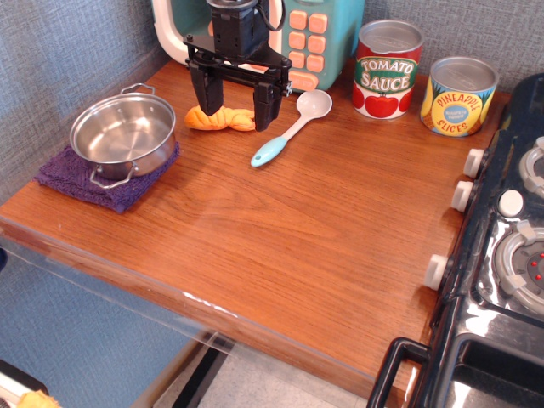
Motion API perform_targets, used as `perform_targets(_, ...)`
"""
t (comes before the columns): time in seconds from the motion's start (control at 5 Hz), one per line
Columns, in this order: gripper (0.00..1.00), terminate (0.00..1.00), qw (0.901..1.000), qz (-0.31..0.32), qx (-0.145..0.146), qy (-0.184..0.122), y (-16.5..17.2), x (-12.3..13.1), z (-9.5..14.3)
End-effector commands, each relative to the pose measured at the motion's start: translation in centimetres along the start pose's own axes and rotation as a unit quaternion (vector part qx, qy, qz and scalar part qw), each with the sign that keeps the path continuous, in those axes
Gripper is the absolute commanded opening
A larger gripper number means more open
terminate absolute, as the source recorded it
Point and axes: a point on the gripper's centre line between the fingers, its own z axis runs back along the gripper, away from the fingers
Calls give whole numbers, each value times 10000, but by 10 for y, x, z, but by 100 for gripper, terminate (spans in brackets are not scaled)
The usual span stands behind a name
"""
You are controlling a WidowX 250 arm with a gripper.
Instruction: Place the pot in front of the canned tomatoes.
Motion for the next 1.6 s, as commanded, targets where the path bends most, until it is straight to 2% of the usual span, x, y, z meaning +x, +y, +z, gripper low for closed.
perform_targets(0.0, 100, 0, 10000, 0, 0, 0, 0, 0, 0)
perform_targets(0.6, 100, 0, 9979, 522, -59, -385, 38, -20, 20)
perform_targets(0.8, 100, 0, 9977, 580, -69, -339, 44, -23, 18)
perform_targets(1.2, 100, 0, 9959, 878, 201, -97, 59, -25, -2)
perform_targets(1.4, 100, 0, 9951, 959, 225, 8, 62, -24, -11)
